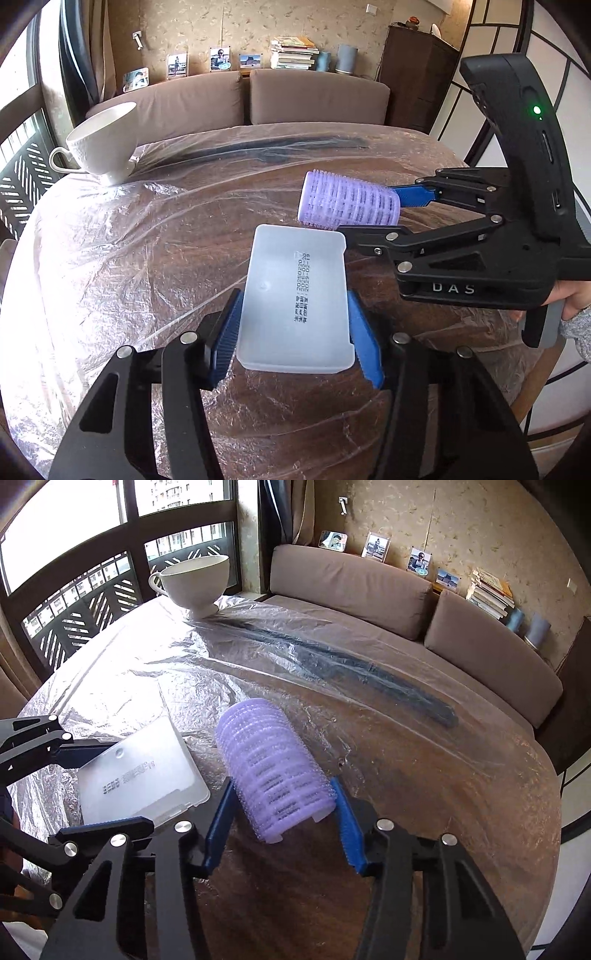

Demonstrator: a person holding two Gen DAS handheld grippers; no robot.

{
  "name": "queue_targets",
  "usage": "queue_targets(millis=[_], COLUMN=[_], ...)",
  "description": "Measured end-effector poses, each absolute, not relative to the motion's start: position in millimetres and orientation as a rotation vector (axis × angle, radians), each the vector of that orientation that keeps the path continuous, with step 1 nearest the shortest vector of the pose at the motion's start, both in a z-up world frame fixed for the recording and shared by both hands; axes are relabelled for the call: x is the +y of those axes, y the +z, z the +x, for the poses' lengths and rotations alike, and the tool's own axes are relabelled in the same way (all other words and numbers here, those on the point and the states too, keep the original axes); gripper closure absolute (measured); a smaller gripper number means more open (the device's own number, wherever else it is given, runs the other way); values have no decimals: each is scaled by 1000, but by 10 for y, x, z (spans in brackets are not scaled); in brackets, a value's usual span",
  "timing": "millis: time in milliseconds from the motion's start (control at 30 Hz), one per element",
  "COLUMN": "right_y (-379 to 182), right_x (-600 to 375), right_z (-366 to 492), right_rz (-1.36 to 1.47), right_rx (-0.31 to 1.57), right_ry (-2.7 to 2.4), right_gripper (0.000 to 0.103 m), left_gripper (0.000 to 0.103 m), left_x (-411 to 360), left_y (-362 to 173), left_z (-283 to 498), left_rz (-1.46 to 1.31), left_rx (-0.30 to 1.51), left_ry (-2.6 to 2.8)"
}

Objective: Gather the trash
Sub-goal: 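Grasp the white plastic case with the left tool while the right tool grasps the purple roller, then carry the white case and purple roller over the bin with both tools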

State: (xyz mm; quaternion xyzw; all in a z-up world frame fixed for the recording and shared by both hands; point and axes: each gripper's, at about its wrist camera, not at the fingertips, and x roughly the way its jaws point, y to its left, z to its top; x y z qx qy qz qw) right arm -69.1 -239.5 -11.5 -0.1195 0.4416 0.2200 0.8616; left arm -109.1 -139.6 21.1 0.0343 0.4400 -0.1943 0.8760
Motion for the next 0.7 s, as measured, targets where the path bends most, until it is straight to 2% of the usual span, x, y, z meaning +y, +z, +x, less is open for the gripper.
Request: queue_targets(millis=[700], right_y=[202], right_x=[-2783], right_z=[-1509], right_rz=[-34], right_rx=[893], right_ry=[404], right_gripper=[53], left_gripper=[47], left_x=[-1036], left_y=[426], left_z=[-1349], left_rz=[-30], left_rx=[903], left_ry=[-411])
